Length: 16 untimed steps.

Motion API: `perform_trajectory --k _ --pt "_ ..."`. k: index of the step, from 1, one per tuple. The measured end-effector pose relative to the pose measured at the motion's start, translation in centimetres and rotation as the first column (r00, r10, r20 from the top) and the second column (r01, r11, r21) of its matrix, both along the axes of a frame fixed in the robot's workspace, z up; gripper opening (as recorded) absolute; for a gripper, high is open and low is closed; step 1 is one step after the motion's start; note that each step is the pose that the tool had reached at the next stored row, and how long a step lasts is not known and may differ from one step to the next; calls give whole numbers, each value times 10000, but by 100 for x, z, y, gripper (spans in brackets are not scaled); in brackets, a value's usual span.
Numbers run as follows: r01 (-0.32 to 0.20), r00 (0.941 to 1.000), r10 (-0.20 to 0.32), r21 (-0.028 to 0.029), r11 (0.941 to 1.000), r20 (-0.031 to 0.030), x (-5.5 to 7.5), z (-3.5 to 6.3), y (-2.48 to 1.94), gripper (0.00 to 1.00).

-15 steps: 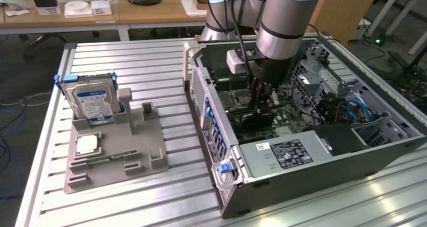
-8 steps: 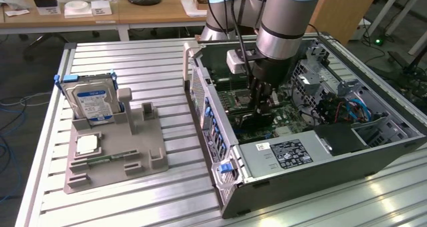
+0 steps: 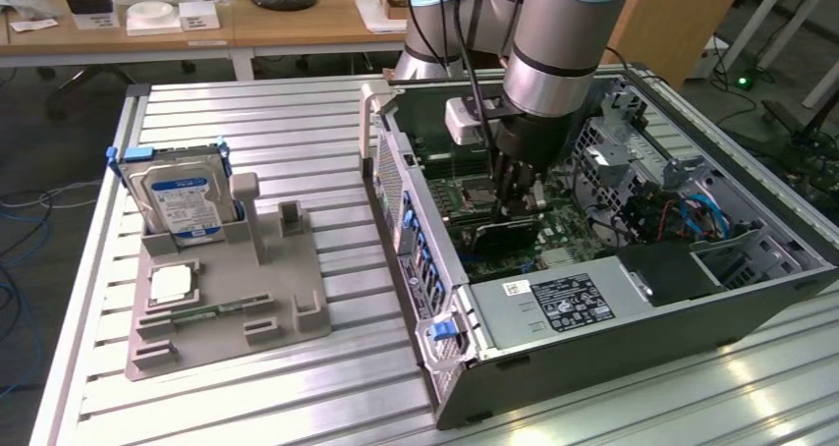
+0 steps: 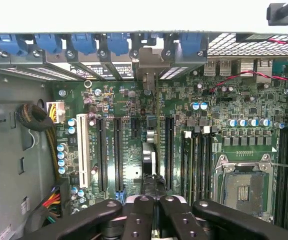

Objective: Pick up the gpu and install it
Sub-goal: 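Insert the gpu into the slot, then press down on the gpu until it lock into place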

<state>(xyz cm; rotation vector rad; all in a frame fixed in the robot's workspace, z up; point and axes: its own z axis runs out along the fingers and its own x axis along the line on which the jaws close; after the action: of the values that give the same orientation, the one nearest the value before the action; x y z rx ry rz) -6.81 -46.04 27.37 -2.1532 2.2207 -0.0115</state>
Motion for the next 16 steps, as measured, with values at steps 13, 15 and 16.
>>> perform_trajectory --k 13,15,16 --pt "-168 9995 169 20 9999 -249 -22 -3 17 11" --pt "-171 9995 171 20 9999 -250 -21 -3 17 11" --pt "-171 9995 172 20 9999 -250 -21 -3 17 11"
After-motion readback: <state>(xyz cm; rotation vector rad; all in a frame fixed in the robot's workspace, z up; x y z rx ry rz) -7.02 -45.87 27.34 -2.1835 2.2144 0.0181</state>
